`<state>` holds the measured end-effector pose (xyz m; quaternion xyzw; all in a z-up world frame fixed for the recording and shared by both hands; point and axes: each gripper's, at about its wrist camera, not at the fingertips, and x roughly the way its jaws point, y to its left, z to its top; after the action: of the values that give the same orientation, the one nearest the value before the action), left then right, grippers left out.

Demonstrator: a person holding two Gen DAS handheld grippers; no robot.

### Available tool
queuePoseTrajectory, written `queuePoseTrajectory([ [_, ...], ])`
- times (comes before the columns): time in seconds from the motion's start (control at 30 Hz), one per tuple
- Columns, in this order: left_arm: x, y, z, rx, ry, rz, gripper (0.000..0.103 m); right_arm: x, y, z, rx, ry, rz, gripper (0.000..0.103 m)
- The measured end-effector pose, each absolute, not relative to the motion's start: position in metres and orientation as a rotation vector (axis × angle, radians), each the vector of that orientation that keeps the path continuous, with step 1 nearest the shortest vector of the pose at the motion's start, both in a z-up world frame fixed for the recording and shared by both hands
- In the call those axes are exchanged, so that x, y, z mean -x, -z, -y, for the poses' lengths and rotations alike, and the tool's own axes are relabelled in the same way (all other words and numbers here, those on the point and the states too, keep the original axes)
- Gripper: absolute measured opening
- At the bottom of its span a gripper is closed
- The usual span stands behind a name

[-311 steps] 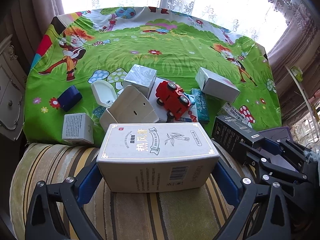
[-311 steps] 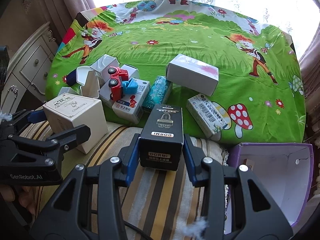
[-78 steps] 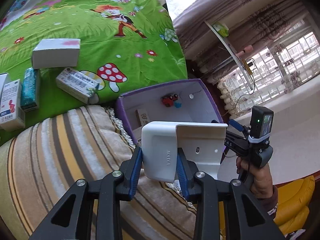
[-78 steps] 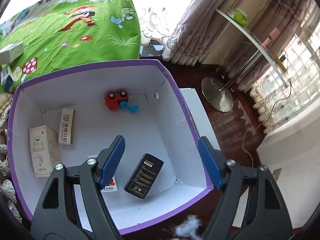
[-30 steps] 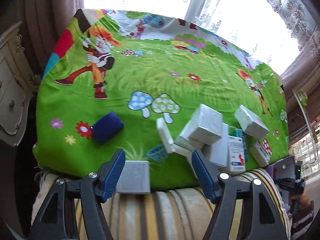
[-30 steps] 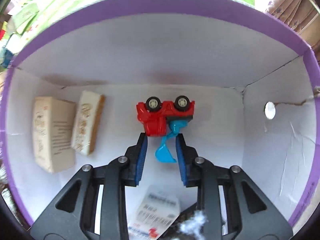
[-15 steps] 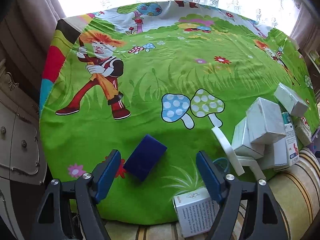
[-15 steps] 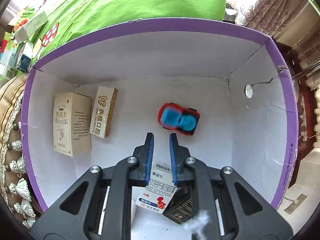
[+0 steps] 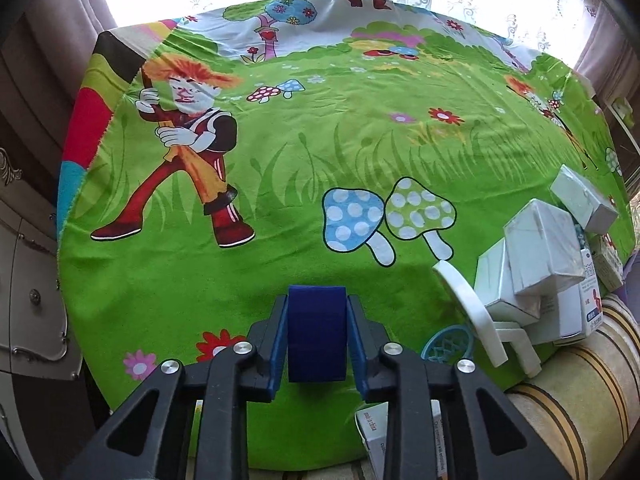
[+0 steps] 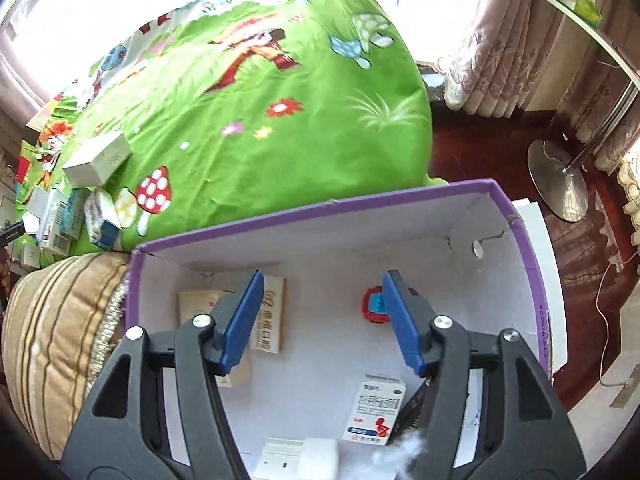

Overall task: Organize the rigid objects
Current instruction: 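Grasp the navy block with the left tool while the right tool grasps the pink-printed white box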

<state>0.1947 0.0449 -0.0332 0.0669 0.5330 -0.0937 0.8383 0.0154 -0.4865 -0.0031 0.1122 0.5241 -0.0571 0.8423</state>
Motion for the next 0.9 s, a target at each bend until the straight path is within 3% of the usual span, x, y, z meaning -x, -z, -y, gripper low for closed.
queuePoseTrajectory([
  [0.57, -0.153, -0.023, -0.051, 0.039, 0.243, -0.978, 0.028, -0.087, -0.038, 0.348, -0.138, -0.087, -1.023, 0.102],
  [0.9, -0.108, -0.041, -0.025, 0.167, 0.387, -0.919, 0.028, -0.137, -0.042, 0.296, -0.221, -0.088, -1.033, 0.103],
])
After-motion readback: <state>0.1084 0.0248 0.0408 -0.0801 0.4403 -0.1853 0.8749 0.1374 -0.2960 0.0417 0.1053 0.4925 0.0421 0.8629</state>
